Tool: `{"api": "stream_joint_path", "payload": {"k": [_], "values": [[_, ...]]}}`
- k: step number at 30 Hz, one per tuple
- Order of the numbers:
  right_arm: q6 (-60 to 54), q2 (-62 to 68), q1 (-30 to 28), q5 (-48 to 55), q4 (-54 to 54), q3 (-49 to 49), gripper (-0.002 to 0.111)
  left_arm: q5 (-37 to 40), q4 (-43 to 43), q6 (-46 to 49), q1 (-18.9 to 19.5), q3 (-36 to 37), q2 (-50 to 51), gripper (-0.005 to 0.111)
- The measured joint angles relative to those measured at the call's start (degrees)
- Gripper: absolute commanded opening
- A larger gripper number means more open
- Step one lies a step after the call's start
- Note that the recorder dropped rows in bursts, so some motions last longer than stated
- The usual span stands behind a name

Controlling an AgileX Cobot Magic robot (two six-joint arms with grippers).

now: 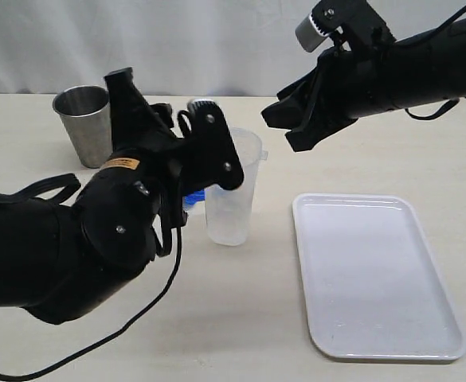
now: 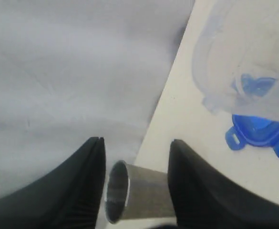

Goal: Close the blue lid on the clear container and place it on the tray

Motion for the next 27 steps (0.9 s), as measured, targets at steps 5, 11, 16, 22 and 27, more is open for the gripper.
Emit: {"api": "stream_joint_path", "payload": {"k": [5, 11, 16, 22, 27], "values": [[3.8, 0.0, -1.1, -3.0, 0.0, 0.0, 0.037, 7.0, -10.5, -6.0, 6.4, 0.0, -4.0, 0.048], [7.5, -0.7, -4.9, -3.9, 0.0, 0.0, 0.037, 35.8, -23.5, -6.7, 25.5, 0.3, -6.1, 0.04], [8.2, -1.1, -6.4, -4.2, 0.0, 0.0, 0.037, 69.9, -24.1, -10.9, 41.2, 0.1, -1.5, 0.033], [8.2, -1.1, -6.4, -4.3, 0.0, 0.0, 0.037, 88.6, -1.8, -32.8, 48.7, -9.4, 9.8, 0.045], [8.2, -1.1, -6.4, -4.3, 0.0, 0.0, 0.037, 89.7, 7.1, -36.9, 47.3, -16.7, 18.9, 0.045]]}}
